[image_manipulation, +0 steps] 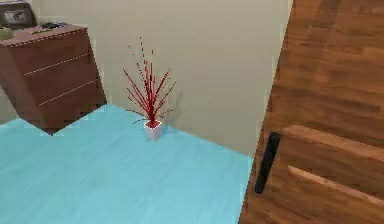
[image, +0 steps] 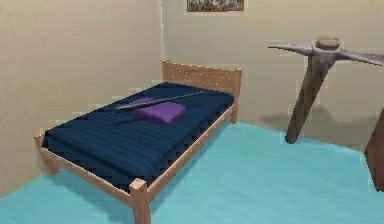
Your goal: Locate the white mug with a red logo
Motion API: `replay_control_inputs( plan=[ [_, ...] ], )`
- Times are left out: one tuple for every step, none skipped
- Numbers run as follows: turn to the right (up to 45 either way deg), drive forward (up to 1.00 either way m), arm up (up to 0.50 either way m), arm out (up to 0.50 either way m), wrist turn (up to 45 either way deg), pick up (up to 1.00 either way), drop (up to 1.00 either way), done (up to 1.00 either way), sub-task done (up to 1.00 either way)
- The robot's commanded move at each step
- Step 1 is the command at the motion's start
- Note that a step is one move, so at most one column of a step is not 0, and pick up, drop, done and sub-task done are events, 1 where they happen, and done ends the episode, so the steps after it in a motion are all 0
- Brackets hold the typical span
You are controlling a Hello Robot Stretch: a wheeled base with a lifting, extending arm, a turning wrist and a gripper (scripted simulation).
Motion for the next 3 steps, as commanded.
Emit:
replay_control_inputs(
  plan=[
    [-45.0, 0.00, 0.00, 0.00, 0.0, 0.00, 0.00, 0.00, 0.00],
    [-45.0, 0.00, 0.00, 0.00, 0.0, 0.00, 0.00, 0.00, 0.00],
    [-45.0, 0.00, 0.00, 0.00, 0.0, 0.00, 0.00, 0.00, 0.00]
  ],
)
